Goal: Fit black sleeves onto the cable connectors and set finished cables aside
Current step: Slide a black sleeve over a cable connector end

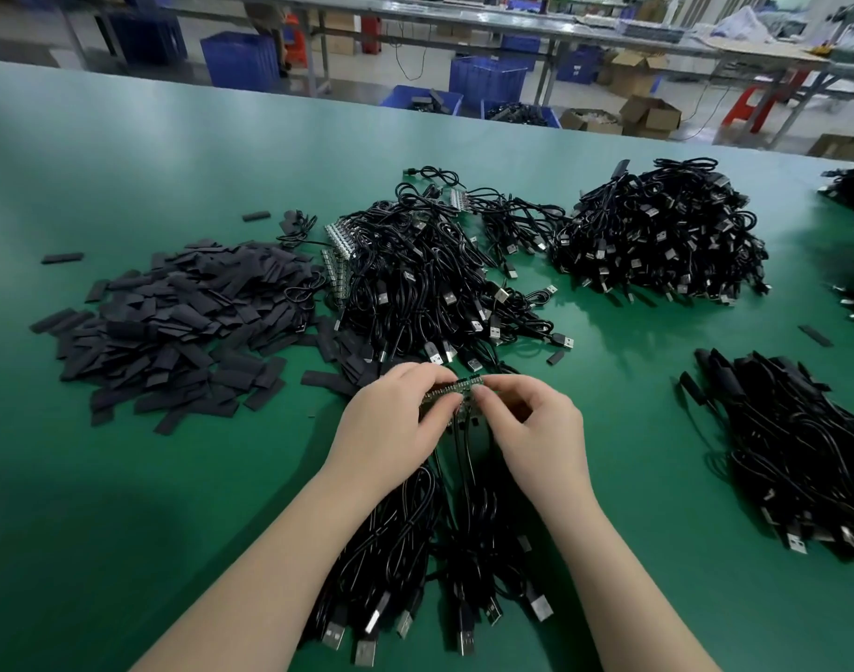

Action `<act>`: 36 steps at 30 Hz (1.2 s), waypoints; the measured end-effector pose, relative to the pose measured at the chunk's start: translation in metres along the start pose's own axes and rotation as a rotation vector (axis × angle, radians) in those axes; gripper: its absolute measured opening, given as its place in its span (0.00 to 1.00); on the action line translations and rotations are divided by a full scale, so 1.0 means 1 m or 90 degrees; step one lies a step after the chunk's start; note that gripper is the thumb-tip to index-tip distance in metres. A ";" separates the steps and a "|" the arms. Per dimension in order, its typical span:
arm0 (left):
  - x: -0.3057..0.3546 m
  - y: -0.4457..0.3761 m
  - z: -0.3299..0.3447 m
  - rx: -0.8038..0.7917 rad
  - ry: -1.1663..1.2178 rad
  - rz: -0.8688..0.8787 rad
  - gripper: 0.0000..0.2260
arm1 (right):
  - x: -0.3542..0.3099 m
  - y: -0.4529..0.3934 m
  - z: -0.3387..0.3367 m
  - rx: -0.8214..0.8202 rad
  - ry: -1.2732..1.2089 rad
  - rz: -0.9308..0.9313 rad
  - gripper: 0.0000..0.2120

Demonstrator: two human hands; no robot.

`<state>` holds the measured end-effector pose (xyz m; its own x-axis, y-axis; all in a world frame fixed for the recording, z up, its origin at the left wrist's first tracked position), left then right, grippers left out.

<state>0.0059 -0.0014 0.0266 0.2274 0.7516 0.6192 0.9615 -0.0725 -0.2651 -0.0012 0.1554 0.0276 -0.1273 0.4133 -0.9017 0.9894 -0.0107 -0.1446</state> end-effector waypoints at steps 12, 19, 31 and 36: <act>0.009 0.005 -0.012 0.100 0.046 -0.027 0.04 | -0.010 0.004 -0.001 0.032 0.034 -0.103 0.12; 0.008 0.003 -0.006 0.108 0.002 -0.055 0.04 | -0.010 0.007 0.001 0.067 0.080 -0.126 0.08; 0.008 0.001 -0.003 0.098 -0.034 -0.073 0.05 | -0.011 0.011 -0.001 0.083 0.084 -0.121 0.07; 0.008 0.002 -0.003 0.100 -0.027 -0.073 0.05 | -0.012 0.011 -0.001 0.088 0.080 -0.122 0.08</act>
<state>0.0100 0.0025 0.0332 0.1083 0.7764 0.6209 0.9440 0.1154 -0.3090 0.0117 0.1507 0.0371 -0.2934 0.5289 -0.7963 0.9282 -0.0420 -0.3698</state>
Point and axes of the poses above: each hand's wrist, its own y-axis away from the middle knuckle, its own z-axis out of the palm, x = y × z, the point moved 6 cm from there along -y, towards the middle knuckle, and after that the axes turned 2 degrees about -x, right-handed, at the moved point
